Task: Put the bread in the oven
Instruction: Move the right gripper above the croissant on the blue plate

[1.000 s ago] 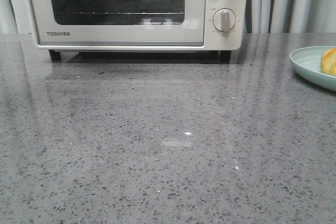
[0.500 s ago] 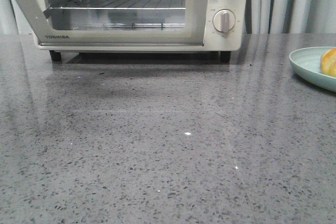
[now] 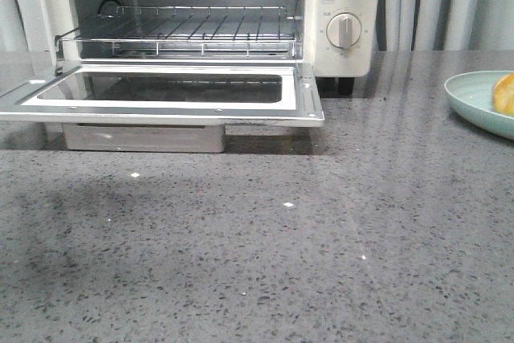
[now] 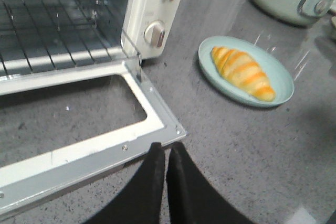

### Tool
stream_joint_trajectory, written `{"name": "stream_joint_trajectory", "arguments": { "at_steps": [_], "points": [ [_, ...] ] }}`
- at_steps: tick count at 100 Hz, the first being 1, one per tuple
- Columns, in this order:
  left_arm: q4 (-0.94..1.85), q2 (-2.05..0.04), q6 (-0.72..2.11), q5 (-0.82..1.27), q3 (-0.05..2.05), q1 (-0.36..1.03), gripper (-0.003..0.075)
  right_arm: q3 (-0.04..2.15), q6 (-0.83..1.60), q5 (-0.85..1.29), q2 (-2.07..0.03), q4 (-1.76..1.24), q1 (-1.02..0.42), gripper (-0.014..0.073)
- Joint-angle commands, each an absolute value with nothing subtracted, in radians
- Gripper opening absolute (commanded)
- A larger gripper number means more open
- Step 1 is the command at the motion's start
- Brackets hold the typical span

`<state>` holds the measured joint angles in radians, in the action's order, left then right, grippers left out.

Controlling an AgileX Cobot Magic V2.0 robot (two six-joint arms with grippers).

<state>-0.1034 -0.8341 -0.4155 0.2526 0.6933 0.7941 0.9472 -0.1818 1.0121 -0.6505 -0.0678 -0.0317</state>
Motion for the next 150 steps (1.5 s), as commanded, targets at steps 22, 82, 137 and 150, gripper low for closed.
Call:
{"name": "stream_joint_trajectory", "arguments": {
  "at_steps": [22, 82, 137, 150],
  "points": [
    [-0.225, -0.517, -0.430, 0.361, 0.740, 0.753, -0.0022, 1.087, -0.120, 1.014, -0.824, -0.070, -0.031, 0.0239],
    [-0.272, -0.353, -0.431, 0.569, 0.793, 0.590, -0.0022, 1.333, -0.101, 1.044, -1.321, 0.029, -0.031, 0.0496],
    [-0.271, -0.353, -0.431, 0.570, 0.793, 0.590, -0.0022, 1.355, -0.101, 0.958, -1.507, 0.095, -0.031, 0.0496],
    [-0.270, -0.353, -0.431, 0.570, 0.793, 0.590, -0.0022, 1.355, -0.101, 0.954, -1.535, 0.095, -0.031, 0.0496]
  ]
}}
